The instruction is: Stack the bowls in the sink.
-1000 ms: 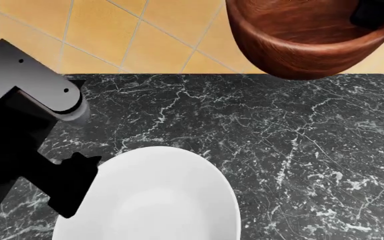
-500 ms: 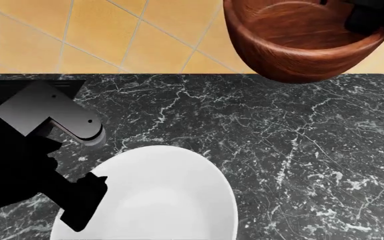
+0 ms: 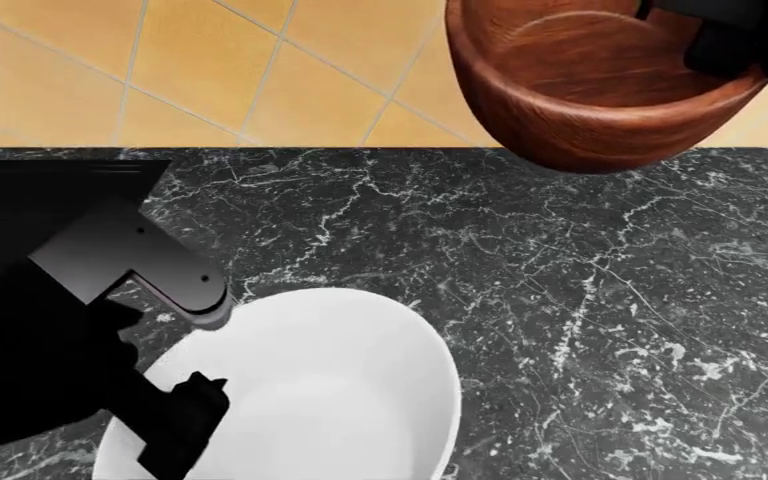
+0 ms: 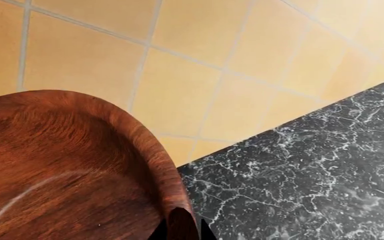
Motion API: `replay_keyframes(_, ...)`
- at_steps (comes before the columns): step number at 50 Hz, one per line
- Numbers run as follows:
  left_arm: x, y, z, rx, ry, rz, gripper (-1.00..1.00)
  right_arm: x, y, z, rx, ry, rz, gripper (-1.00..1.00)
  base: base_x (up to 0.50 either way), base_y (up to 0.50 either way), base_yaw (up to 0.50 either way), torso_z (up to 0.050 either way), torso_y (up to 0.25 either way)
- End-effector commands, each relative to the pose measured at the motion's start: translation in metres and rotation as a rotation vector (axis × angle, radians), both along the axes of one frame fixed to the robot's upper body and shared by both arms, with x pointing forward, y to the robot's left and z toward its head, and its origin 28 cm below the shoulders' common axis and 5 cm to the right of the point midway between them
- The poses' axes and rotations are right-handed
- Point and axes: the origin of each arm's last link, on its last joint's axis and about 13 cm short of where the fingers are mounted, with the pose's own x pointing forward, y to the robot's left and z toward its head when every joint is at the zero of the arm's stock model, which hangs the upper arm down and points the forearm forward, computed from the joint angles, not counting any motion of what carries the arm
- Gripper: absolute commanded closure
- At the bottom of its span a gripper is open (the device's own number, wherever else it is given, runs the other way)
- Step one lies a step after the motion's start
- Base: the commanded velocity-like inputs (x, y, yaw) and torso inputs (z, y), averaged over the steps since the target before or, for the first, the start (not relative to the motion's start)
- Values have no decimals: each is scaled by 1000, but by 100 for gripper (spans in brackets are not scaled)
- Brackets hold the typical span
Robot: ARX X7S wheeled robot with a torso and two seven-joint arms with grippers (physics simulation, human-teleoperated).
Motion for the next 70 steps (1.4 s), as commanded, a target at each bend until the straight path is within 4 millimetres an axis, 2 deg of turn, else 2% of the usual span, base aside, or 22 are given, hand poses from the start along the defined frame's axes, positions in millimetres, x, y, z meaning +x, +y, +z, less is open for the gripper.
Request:
replay_keyframes(1,0,-1,-5,2,27,-16,-100,-1,-1,3,2,-18,-5,100,0,0,0,0,0)
replay_keyframes(5,-1,-1,-4,2,25,-18,-100,-1,-1,2,2,-17,-5,100,0,0,0,0,0)
replay_keyframes(6,-1,-1,-4,0,22,-18,100,-1,-1,2,2,-17,-5,100,0,0,0,0,0)
replay_keyframes(25,-2,-1,7,-54,-42,-13,100,0,-2,1,5,-21,-3,100,0,0,0,0,1)
replay_keyframes(38,-18,9,51,-213,-238,56,100,-10,-8,5,-5,-51,-11,100,1,0,0,0,0)
replay_keyframes(57,-44,28,78,-293,-390,169,100,-23,-14,10,-73,-116,-24,100,0,0,0,0,0)
replay_keyframes(65,-53,31,96,-394,-500,182,100,-22,-13,6,-71,-123,-7,100,0,0,0,0,1)
replay_keyframes(70,-61,41,107,-479,-601,257,100,-27,-13,6,-85,-155,32,100,0,0,0,0,0)
